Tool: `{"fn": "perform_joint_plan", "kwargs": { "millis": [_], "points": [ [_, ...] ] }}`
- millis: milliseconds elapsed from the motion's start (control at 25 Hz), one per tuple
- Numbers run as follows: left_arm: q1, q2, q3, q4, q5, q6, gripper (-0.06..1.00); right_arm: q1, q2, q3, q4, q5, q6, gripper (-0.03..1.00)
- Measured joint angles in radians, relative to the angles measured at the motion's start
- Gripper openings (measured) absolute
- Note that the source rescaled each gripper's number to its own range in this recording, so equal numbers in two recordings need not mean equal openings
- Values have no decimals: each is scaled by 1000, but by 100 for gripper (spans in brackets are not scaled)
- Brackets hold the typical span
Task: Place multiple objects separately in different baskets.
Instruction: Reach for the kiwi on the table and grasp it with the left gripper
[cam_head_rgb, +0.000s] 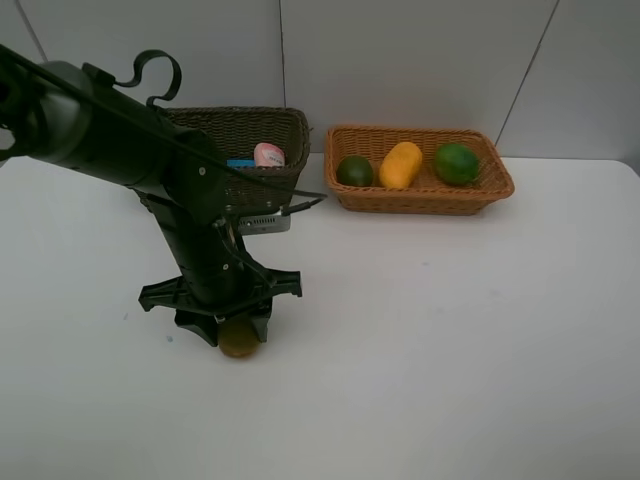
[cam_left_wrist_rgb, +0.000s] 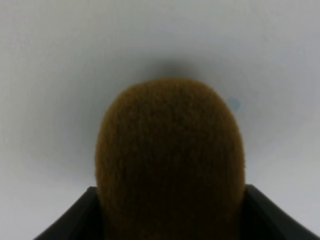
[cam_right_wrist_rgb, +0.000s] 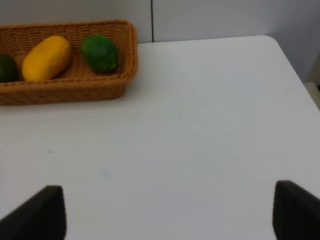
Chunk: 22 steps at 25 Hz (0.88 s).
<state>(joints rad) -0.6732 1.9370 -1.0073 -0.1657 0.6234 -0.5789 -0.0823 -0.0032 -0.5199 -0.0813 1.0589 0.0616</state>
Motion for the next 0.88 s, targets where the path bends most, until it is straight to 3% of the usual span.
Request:
{"fn": "perform_joint_plan", "kwargs": {
  "millis": [880],
  "points": [
    [0, 0, 0, 0, 9, 26, 38, 0, 0, 0, 0, 0, 0, 100]
  ]
}}
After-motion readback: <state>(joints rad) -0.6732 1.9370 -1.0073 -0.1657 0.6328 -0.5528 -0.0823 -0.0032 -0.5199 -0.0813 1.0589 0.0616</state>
